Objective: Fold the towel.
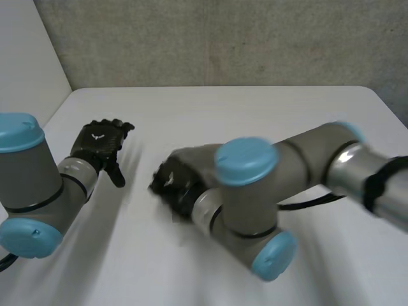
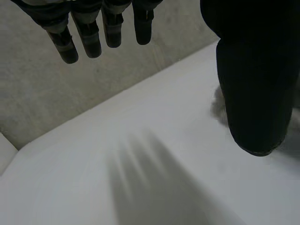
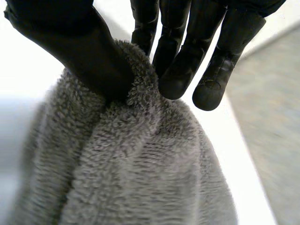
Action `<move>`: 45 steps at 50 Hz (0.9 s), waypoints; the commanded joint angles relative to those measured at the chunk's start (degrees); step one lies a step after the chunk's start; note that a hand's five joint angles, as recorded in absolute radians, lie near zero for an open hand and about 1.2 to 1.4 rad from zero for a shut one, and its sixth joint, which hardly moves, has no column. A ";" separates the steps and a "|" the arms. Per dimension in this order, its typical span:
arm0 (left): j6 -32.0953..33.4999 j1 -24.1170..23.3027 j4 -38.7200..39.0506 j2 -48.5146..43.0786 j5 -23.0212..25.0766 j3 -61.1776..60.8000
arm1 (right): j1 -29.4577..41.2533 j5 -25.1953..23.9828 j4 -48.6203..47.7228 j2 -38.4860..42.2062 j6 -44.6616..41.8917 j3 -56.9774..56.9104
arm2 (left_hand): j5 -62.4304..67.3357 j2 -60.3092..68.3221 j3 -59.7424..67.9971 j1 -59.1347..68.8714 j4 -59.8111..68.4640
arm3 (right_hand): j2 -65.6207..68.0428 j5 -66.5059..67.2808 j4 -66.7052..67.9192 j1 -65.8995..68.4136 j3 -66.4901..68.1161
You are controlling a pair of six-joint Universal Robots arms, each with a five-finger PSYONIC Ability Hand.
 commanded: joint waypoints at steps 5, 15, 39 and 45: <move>-5.14 0.42 -0.74 1.65 0.23 3.71 | -1.01 7.92 -0.51 -5.30 19.63 -0.83 | -1.73 0.57 0.37 0.09 0.52 | -62.92 -65.93 -66.74 -64.00 -66.27; -7.33 -4.07 -3.64 -0.29 0.15 8.29 | -11.40 8.72 -2.19 -15.00 32.70 9.12 | -0.84 1.46 1.26 0.98 1.41 | -63.06 -66.07 -66.88 -64.14 -66.41; -11.64 -14.09 -8.21 -20.15 -0.38 16.82 | -13.59 10.13 2.56 1.17 33.40 3.06 | -0.33 1.97 1.76 1.49 1.91 | -63.06 -66.07 -66.88 -64.14 -66.41; -11.64 -13.74 -9.70 -17.35 -0.29 17.60 | -13.59 9.78 2.73 -2.50 33.49 2.45 | -0.50 1.80 1.60 1.32 1.74 | -63.06 -66.07 -66.88 -64.14 -66.41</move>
